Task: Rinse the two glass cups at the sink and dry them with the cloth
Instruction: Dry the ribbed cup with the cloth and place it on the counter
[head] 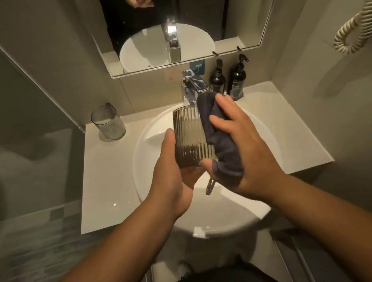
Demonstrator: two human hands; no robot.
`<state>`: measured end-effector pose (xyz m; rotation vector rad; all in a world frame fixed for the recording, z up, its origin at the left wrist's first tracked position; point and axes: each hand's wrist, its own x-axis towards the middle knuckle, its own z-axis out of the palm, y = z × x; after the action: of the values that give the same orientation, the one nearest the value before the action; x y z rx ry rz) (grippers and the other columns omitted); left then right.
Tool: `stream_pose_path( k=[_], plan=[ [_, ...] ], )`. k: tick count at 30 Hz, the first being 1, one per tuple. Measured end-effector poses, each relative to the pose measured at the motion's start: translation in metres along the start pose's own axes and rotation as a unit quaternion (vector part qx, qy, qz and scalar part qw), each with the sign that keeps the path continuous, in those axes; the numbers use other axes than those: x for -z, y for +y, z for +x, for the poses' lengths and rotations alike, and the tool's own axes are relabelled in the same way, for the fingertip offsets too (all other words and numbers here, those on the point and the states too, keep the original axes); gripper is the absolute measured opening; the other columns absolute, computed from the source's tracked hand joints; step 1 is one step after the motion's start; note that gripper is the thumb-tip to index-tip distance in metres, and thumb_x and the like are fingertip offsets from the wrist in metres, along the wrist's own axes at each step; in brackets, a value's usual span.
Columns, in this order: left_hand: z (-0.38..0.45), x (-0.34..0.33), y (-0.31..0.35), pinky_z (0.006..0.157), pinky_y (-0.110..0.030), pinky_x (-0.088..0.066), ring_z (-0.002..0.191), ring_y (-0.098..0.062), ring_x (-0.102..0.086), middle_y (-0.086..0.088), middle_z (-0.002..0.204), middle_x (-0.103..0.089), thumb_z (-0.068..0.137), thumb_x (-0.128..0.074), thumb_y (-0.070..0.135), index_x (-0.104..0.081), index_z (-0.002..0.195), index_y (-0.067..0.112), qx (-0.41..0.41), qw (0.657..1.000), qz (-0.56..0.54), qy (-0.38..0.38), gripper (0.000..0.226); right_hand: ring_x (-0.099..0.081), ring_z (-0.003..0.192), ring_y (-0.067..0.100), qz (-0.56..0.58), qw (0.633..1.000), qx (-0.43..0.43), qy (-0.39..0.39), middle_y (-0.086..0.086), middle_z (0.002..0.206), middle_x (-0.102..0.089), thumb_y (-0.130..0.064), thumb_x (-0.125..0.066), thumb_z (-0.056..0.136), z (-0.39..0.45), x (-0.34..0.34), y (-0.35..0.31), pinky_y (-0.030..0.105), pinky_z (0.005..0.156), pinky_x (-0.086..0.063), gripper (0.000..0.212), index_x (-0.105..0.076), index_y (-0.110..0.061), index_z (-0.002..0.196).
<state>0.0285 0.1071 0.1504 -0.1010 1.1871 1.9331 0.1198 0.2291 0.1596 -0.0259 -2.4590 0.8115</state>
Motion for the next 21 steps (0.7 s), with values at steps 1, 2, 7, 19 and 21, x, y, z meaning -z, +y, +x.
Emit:
stream_pose_path(
  k=[1,2,7,19,21],
  plan=[
    [0.001,0.002,0.001,0.091,-0.044,-0.055,0.11,-0.028,-0.07,-0.012,0.119,-0.073,0.105,-0.034,0.046,-0.064,0.129,0.016,-0.016,1.0,0.025,-0.005,0.049,-0.019,0.147,0.032,0.013,1.0,-0.002,-0.013,0.019,0.155,-0.024,-0.048,-0.065,0.081,0.002,0.005,0.001,0.049,0.116,-0.027,0.075,-0.041,-0.001,0.135],
    [0.001,0.002,0.005,0.094,-0.046,-0.055,0.11,-0.029,-0.07,-0.012,0.119,-0.073,0.106,-0.033,0.042,-0.064,0.13,0.015,-0.024,0.998,0.051,-0.013,0.047,-0.017,0.147,0.029,0.021,0.999,-0.004,-0.03,0.017,0.156,-0.022,-0.056,-0.064,0.079,0.003,0.009,0.003,0.048,0.116,-0.027,0.082,-0.039,-0.003,0.137],
    [-0.002,-0.001,0.022,0.094,-0.051,-0.055,0.112,-0.027,-0.069,-0.007,0.123,-0.072,0.1,-0.029,0.058,-0.061,0.131,0.025,-0.005,0.988,0.124,-0.089,0.055,0.001,0.15,0.018,0.042,0.991,-0.028,-0.12,0.004,0.163,-0.006,-0.087,-0.045,0.065,0.011,0.018,-0.009,0.041,0.12,-0.013,0.108,-0.026,-0.021,0.148],
    [-0.001,-0.014,0.016,0.086,-0.037,-0.056,0.1,-0.017,-0.074,-0.003,0.104,-0.078,0.104,-0.033,0.053,-0.076,0.098,0.032,-0.087,0.989,0.115,-0.039,0.048,-0.005,0.149,0.027,-0.125,0.991,-0.042,-0.036,0.015,0.159,-0.018,-0.043,-0.041,0.093,0.017,-0.01,-0.03,0.035,0.121,-0.008,0.071,-0.022,-0.004,0.149],
    [-0.002,-0.015,0.017,0.085,-0.036,-0.055,0.101,-0.019,-0.074,-0.004,0.106,-0.078,0.102,-0.035,0.055,-0.075,0.104,0.029,-0.086,0.992,0.085,-0.023,0.048,-0.009,0.148,0.031,-0.15,0.988,-0.022,-0.031,0.018,0.158,-0.021,-0.038,-0.038,0.095,0.018,-0.009,-0.034,0.039,0.12,-0.01,0.066,-0.026,-0.001,0.148]
  ],
)
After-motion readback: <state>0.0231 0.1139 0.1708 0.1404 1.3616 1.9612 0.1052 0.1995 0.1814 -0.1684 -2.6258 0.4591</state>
